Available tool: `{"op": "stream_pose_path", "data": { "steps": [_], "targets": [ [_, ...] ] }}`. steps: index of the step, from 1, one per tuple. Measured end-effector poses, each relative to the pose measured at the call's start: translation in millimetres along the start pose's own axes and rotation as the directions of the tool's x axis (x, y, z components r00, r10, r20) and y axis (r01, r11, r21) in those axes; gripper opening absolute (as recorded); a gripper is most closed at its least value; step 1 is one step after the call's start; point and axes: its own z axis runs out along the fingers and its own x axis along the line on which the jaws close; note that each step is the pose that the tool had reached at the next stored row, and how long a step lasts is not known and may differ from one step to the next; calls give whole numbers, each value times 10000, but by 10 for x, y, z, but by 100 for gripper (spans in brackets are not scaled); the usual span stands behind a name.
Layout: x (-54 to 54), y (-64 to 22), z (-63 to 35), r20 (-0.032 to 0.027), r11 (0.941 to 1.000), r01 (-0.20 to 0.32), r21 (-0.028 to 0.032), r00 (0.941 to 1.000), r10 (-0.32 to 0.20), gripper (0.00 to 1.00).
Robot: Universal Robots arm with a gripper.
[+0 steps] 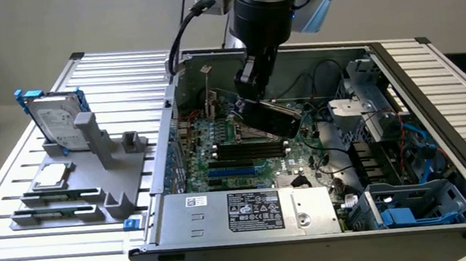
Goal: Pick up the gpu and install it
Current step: 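Insert the gpu into the slot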
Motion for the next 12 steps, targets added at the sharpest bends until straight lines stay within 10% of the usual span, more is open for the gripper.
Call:
{"op": "stream_pose_path", "data": {
  "steps": [12],
  "targets": [
    [-3,-2,104,-50,9765,2156,54,9765,-2156,26]
  ]
}}
